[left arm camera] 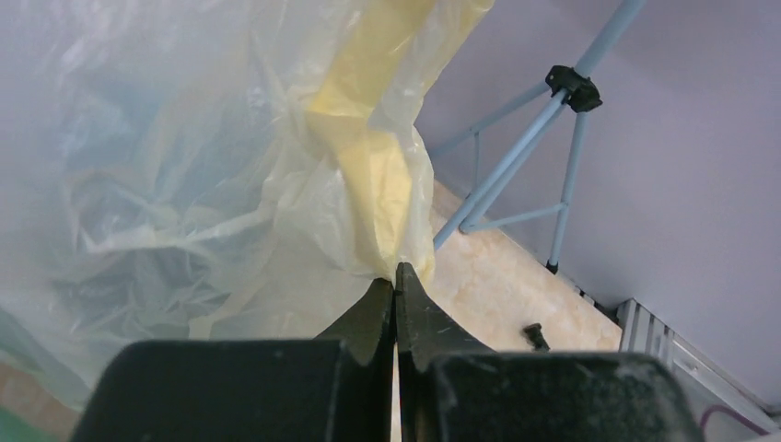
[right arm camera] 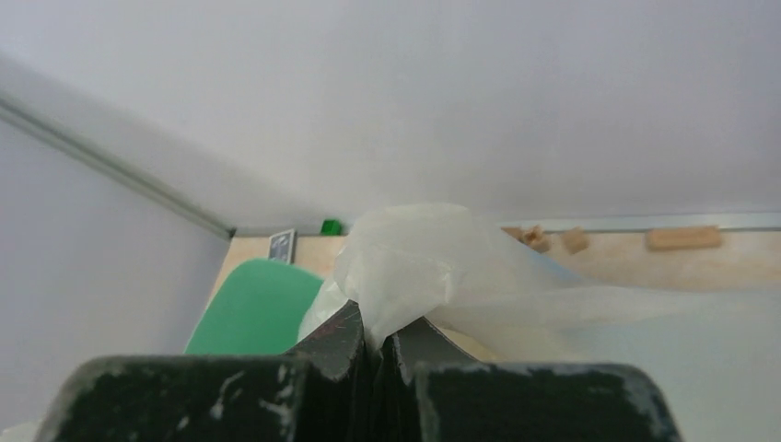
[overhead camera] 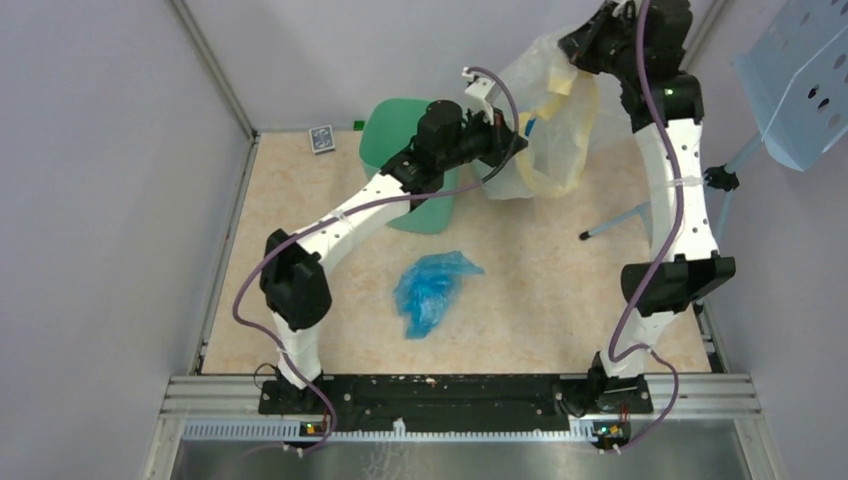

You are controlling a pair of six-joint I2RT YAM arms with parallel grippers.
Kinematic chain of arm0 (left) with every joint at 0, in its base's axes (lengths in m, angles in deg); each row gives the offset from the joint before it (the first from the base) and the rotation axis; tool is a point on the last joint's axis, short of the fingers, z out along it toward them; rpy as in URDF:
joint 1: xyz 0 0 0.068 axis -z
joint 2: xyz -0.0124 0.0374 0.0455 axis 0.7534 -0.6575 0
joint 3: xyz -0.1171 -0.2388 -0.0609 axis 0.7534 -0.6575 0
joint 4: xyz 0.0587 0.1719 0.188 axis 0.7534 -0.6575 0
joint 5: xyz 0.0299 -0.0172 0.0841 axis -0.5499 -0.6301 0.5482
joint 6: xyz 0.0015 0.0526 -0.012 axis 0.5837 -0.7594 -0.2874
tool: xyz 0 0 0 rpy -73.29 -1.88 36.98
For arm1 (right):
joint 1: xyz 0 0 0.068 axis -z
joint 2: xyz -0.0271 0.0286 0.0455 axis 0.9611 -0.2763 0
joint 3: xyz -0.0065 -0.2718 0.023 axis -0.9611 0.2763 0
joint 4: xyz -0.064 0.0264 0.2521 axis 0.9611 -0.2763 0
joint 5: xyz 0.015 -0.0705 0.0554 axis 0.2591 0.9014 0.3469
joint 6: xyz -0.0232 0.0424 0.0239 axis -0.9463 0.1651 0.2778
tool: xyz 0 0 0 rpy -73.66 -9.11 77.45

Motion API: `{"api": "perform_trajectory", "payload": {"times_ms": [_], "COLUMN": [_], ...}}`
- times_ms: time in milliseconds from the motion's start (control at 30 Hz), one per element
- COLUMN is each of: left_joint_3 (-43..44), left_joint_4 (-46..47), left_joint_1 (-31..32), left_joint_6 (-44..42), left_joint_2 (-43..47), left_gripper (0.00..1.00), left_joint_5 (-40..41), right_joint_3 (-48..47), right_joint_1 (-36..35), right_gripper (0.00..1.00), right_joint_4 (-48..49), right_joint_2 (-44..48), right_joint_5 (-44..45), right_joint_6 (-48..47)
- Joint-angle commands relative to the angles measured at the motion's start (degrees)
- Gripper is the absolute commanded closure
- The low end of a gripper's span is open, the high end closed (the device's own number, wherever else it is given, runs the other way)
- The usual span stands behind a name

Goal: Put the trash bags into the trash bin

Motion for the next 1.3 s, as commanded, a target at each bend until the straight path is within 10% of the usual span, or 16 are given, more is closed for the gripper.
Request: {"api": "perform_trajectory", "payload": {"times_ms": [0,67,167,200,300,433,900,1033,1267], "left_joint_3": [9.1,10.2,17.2,22.7,29.0,9.4,-34.1,-42.5,-49.2], "left_joint_4": [1.7,0.2,-13.4,-20.8,-33.5,-27.7,-31.0,-28.6,-26.4], "left_joint_1": [0.4,0.5,1.9,3.0,7.1,11.6,12.3,12.2,11.7], "left_joint_6": [0.7,0.5,-5.7,-9.1,-14.3,-16.6,-4.5,-1.4,0.8], "left_joint_2": [-7.6,-9.7,-13.8,-16.1,-16.5,-2.8,34.1,40.7,43.9], "left_gripper": [0.98,0.89,0.42,0.34,0.27,0.02,0.01,0.1,0.35], "left_joint_5": [-1.2,-0.3,2.3,5.4,15.1,26.3,29.5,28.3,30.3], "right_joint_3": [-4.7,4.3,23.7,30.1,43.2,47.1,63.6,76.4,93.2], "right_joint_1": [3.6,4.1,4.2,4.2,4.1,-3.6,-24.5,-27.8,-32.9], "right_gripper": [1.0,0.98,0.25,0.17,0.15,0.14,0.27,0.45,0.48], "right_joint_4": [-2.8,1.2,9.4,11.9,15.7,9.1,0.2,7.8,19.8], "right_joint_2": [-0.9,3.4,12.9,16.2,24.3,30.6,45.8,49.3,54.2], "right_joint_5": [-0.1,0.8,3.8,4.7,5.1,19.1,13.8,2.8,7.3], "right_joint_6": [-2.6,-3.5,-2.3,-1.6,-1.3,-7.2,-2.6,1.1,18.4]}}
